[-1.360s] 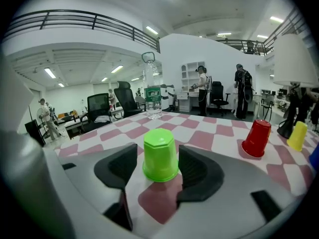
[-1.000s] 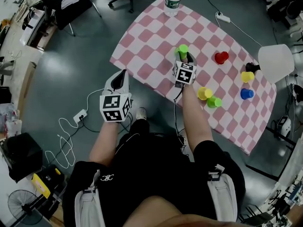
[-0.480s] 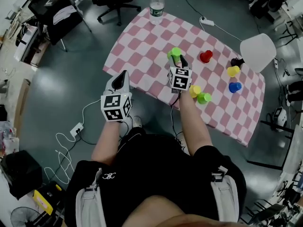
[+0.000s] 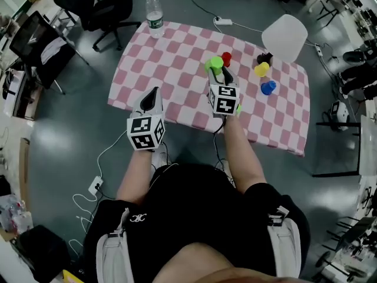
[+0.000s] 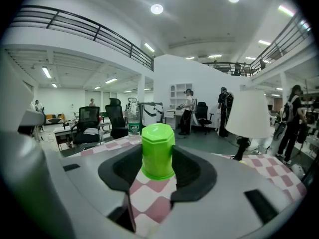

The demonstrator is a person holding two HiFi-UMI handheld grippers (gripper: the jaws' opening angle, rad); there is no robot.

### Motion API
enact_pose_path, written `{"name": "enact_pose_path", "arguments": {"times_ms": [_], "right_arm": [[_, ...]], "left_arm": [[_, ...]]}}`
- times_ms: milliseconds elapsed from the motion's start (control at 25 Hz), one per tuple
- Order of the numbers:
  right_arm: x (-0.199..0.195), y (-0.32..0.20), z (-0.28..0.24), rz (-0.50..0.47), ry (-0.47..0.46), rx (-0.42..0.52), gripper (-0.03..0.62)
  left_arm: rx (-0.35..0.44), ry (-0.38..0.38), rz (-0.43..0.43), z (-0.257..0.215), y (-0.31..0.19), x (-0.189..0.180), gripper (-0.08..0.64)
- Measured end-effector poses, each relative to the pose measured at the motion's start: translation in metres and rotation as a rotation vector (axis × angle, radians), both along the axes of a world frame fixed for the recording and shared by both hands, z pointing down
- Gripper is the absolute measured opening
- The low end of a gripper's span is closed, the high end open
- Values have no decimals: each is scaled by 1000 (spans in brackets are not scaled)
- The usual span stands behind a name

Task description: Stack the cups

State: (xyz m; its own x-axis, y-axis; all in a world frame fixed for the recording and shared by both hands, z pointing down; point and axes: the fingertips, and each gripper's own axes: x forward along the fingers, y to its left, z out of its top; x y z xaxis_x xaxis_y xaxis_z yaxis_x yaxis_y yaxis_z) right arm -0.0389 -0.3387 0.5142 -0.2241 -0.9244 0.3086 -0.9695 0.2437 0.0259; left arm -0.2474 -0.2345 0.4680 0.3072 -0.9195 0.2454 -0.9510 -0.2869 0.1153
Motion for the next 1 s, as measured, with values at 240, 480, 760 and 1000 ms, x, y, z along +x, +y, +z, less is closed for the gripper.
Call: {"name": "enact_pose_path", "arguments": {"times_ms": [240,480,760,1000], "right_arm": [[71,26,-21,119,6,33,189],[140,58,-22,232,8,29,189],[207,93,1,339,-3,-17,189],[229,113,50,377,-62,-90,187]], "left_arm": [[13,11,116,-8,-7,57,15],[24,19,221,-13,-13,114,15],[21,11,314,-13,-5,172,15],[13,-10,337,-9,3,190,15]]}}
